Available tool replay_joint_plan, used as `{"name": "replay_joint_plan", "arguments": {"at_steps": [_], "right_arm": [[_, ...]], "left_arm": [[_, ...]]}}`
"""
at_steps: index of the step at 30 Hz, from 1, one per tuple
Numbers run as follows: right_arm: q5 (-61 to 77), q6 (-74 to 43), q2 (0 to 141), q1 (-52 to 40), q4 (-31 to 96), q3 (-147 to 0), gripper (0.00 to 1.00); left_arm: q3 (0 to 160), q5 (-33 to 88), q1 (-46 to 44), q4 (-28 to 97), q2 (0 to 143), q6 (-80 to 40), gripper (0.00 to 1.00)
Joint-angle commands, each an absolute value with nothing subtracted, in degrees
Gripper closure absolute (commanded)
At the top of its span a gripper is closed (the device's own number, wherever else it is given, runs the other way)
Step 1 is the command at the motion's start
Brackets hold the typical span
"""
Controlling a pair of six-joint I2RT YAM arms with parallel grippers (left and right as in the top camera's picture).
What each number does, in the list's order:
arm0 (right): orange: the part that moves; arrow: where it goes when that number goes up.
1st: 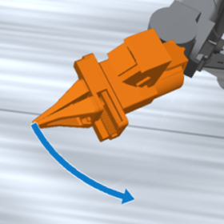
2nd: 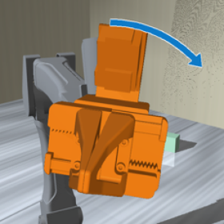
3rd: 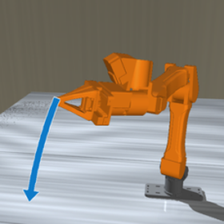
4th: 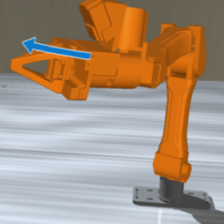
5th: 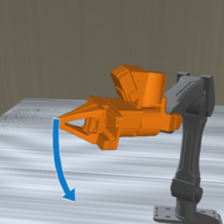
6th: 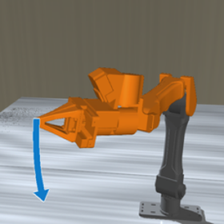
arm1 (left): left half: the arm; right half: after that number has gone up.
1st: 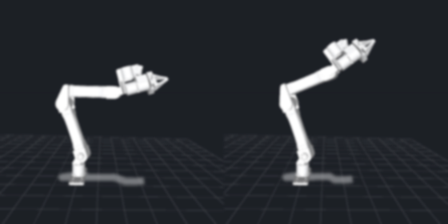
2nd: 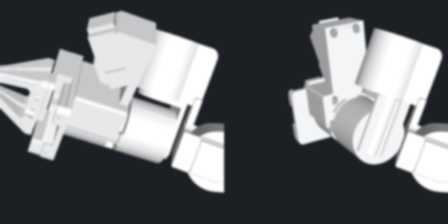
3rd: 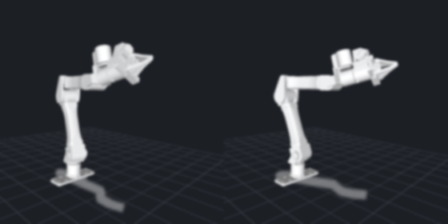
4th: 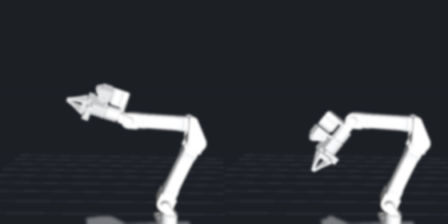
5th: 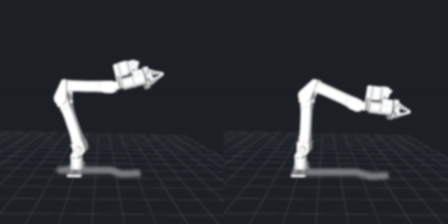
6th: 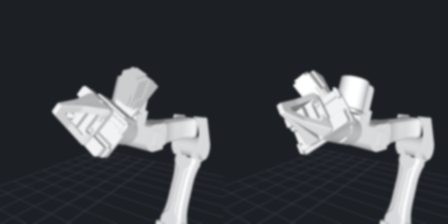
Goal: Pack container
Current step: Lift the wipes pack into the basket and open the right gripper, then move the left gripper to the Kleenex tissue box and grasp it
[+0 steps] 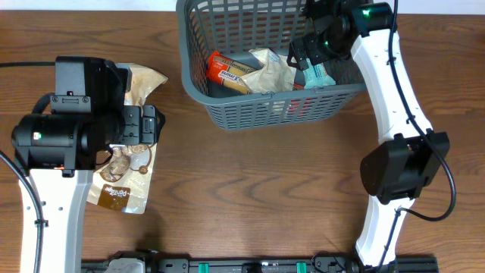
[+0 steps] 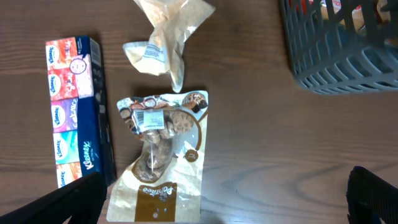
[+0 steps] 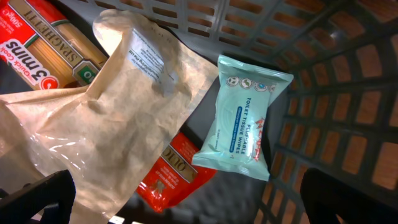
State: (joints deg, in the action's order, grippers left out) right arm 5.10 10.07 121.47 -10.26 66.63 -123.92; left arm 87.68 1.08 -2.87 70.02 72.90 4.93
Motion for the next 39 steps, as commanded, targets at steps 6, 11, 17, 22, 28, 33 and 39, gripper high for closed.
{"name": "replay_joint_plan", "arguments": {"at_steps": [6, 11, 17, 22, 28, 33, 39], "right_arm": [[1.02, 10.39, 106.02, -10.07, 66.94, -129.34, 0.01], [-3.81, 10.39, 95.74, -9.08, 67.88, -129.75, 0.01], [-6.28, 11.90, 87.83, -6.35, 70.91, -129.75, 0.01], [-6.74, 13.61, 85.21, -3.88, 75.22, -129.73, 0.01], [-10.15, 15.31, 84.97, -3.38, 78.06, -129.73, 0.01], [-10.63, 15.33, 84.97, -3.40, 78.15, -129.73, 0.01], [-11.62, 15.25, 84.97, -3.40, 78.61, -129.73, 0.01]], "left_arm": [[88.01, -0.95, 6.28, 68.51, 72.93, 4.62, 0.02], [87.99, -0.95, 17.10, 68.27, 72.93, 4.64, 0.01], [87.77, -0.91, 27.66, 62.59, 73.03, 7.53, 0.01], [84.88, -0.95, 32.91, 51.88, 75.55, 17.12, 0.01], [84.58, -0.89, 37.36, 46.54, 85.58, 24.23, 0.01], [84.58, 2.76, 38.09, 46.04, 95.79, 28.36, 0.02], [84.58, 9.76, 38.06, 45.08, 105.12, 30.76, 0.01]]}}
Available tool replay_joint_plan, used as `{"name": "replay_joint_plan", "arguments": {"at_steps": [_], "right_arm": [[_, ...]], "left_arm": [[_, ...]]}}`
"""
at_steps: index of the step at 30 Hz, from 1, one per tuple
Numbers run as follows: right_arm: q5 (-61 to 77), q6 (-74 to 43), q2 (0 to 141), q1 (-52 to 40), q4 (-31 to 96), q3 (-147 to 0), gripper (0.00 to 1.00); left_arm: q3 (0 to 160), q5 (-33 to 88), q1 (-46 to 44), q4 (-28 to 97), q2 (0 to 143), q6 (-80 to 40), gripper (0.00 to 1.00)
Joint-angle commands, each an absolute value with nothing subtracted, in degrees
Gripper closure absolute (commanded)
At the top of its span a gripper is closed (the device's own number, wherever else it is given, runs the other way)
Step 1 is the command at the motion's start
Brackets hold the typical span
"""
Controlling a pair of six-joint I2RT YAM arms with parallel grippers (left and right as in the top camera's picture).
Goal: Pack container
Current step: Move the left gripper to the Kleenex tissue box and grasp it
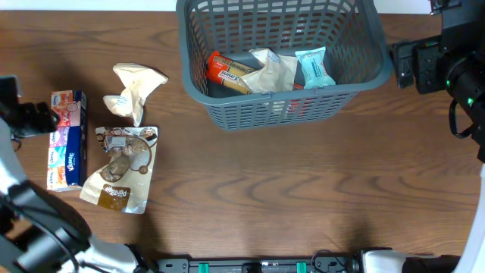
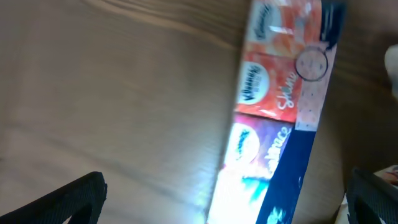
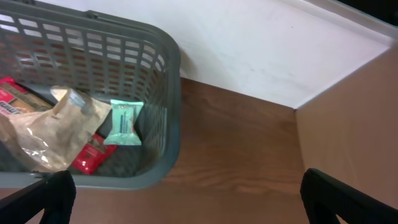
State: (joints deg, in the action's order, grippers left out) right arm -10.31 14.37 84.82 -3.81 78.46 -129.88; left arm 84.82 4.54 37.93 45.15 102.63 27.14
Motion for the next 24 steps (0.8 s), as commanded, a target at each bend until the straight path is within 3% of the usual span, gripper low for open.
{"name": "replay_joint_plan", "arguments": {"at_steps": [1, 12, 24], "right_arm": [[-11.62, 15.25, 84.97, -3.40, 78.56, -129.73, 0.01], [-11.62, 13.72, 85.01, -3.40, 75.20, -129.73, 0.01], [-11.62, 12.25, 85.01, -3.40, 75.33, -129.73, 0.01]], "left_arm": [[84.58, 10.81, 38.06, 45.10, 106.24, 31.29, 0.02], [84.58, 14.57, 38.06, 44.36, 115.24, 32.80, 0.00], [84.58, 14.52, 38.09, 44.21, 121.51, 32.75, 0.15]]}}
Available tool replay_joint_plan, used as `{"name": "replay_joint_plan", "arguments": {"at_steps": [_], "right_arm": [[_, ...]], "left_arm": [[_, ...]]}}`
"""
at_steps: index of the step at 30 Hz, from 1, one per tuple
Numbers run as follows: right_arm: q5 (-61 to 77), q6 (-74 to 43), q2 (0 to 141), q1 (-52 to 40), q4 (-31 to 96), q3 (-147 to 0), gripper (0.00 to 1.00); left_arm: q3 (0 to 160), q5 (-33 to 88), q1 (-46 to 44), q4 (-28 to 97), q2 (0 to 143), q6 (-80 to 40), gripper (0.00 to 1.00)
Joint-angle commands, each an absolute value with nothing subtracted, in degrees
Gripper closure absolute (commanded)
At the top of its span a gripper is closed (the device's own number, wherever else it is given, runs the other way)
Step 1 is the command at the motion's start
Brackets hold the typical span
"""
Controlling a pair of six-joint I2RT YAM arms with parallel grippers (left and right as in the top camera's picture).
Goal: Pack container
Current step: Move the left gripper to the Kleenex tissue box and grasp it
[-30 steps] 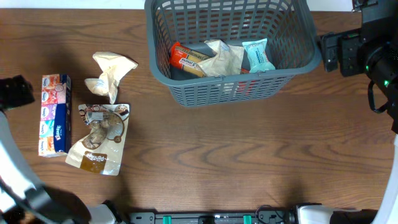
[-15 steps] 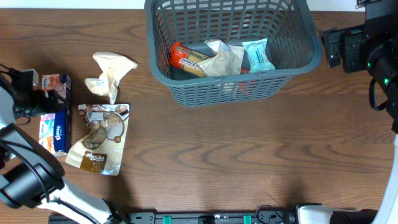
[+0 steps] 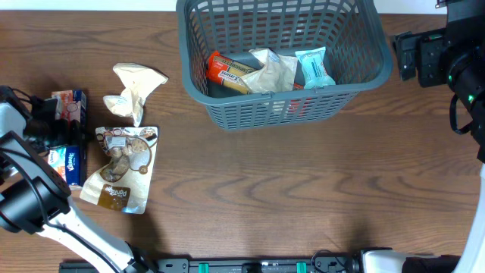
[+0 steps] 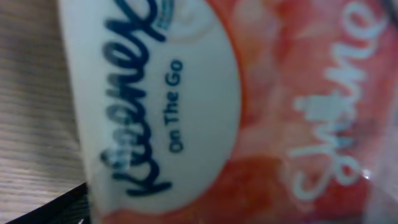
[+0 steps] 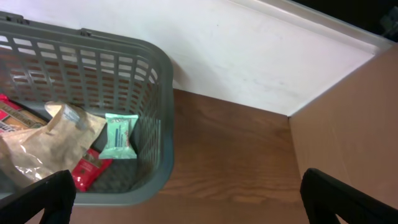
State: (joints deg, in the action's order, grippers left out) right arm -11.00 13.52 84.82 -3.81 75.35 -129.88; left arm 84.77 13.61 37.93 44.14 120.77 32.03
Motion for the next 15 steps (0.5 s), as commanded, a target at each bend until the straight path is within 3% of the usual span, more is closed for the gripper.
{"name": "replay_joint_plan", "arguments": {"at_steps": [1, 7, 8, 11, 15], "right_arm": [[-11.62, 12.25, 84.97, -3.40, 75.42, -129.73, 0.01], [-11.86, 12.29, 84.97, -3.40, 75.64, -129.75, 0.01], [-12.19, 12.29, 84.95, -3.40, 75.55, -129.75, 0.01], [-13.37, 12.27, 84.25, -3.40, 74.81, -129.75, 0.01], [-16.23, 12.25, 81.06, -3.40, 72.60, -129.75, 0.01]], "left_arm": [[84.58, 14.50, 38.09, 44.21, 121.51, 32.75, 0.17], [84.58, 13.85, 38.06, 44.23, 121.51, 32.75, 0.44], [84.58, 13.85, 38.09, 44.27, 121.51, 32.73, 0.55], [84.58, 13.89, 38.06, 44.69, 121.51, 32.71, 0.75], [84.58, 13.91, 38.06, 45.36, 121.51, 32.27, 0.89]]}}
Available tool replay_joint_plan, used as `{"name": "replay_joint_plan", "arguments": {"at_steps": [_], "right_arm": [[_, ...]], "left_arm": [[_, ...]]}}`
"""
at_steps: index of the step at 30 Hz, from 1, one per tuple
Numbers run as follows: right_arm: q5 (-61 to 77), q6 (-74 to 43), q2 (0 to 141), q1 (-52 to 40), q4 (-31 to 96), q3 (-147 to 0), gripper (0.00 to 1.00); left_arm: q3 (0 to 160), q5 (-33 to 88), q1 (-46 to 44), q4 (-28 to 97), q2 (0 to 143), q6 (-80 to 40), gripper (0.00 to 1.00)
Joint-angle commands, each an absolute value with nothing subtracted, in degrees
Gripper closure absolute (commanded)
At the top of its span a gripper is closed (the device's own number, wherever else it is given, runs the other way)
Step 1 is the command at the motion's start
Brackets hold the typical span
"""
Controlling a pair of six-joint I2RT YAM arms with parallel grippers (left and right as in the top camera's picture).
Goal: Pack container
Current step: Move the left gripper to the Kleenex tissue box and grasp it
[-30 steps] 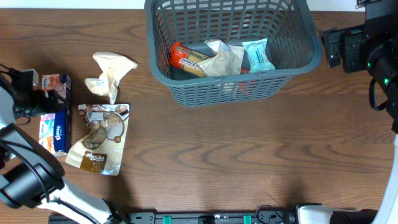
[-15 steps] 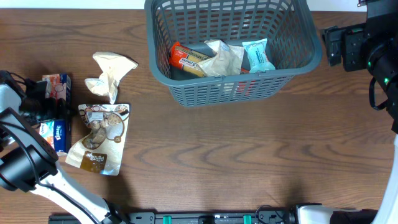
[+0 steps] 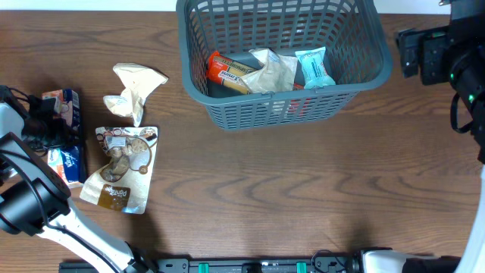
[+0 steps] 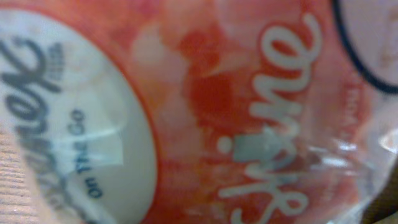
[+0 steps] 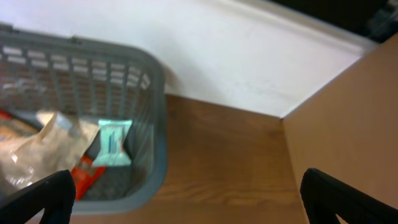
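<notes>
The grey basket (image 3: 280,110) stands at the back centre and holds a spaghetti pack (image 3: 227,70), a brown paper bag (image 3: 273,72) and teal wipes (image 3: 313,67). At the far left lies a Kleenex tissue pack (image 3: 68,163), with my left gripper (image 3: 42,125) across its middle. That pack (image 4: 217,112) fills the left wrist view, so the fingers are hidden. My right gripper (image 5: 196,199) is open and empty, to the right of the basket (image 5: 155,143).
A crumpled paper bag (image 3: 135,89) and a brown cookie pouch (image 3: 121,171) lie on the wood just right of the tissue pack. Behind the table is a white wall (image 5: 236,56), with a tan panel (image 5: 348,124) at the right.
The tissue pack sits even closer in the left wrist view and its top end has swung slightly left. My right gripper has barely shifted.
At first my right gripper hung inside the basket over the wipes and my left hovered above the cookie pouch. Then the right one was outside, right of the basket, and the left beside the tissue pack. The left has since closed in on the pack.
</notes>
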State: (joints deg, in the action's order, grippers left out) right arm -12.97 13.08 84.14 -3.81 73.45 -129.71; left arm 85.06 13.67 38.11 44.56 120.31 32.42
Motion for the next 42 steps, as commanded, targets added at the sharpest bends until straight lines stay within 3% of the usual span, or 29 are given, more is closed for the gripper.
{"name": "replay_joint_plan", "arguments": {"at_steps": [1, 10, 15, 19, 26, 30, 36, 42], "right_arm": [[-17.67, 12.25, 79.81, -3.40, 71.99, -129.75, 0.01], [-54.81, 9.89, 67.96, -2.37, 61.10, -129.75, 0.01], [-64.88, 1.58, 61.08, -1.80, 58.59, -129.75, 0.01], [-66.67, -6.13, 56.45, -1.80, 62.33, -129.67, 0.01], [-65.95, -8.03, 55.05, -1.80, 71.24, -129.38, 0.01], [-66.06, -17.72, 55.02, -1.80, 79.02, -128.25, 0.01], [-65.95, -41.87, 55.02, -1.93, 93.95, -127.13, 0.01], [-60.71, -44.29, 54.89, -2.24, 97.27, -120.11, 0.01]], "left_arm": [[84.58, 13.93, 38.06, 45.63, 121.51, 32.27, 0.91], [84.64, 16.03, 38.06, 45.89, 118.98, 28.62, 0.94], [85.45, 17.61, 37.93, 44.99, 113.25, 28.62, 0.94], [85.62, 19.86, 37.04, 42.11, 105.78, 28.71, 0.95], [85.62, 27.09, 31.35, 33.30, 92.97, 33.85, 0.94], [85.62, 32.36, 24.93, 27.57, 87.37, 33.85, 0.94], [85.62, 39.79, 14.59, 20.62, 84.51, 33.80, 0.94], [85.62, 43.68, 6.52, 16.99, 84.60, 33.85, 0.94]]}}
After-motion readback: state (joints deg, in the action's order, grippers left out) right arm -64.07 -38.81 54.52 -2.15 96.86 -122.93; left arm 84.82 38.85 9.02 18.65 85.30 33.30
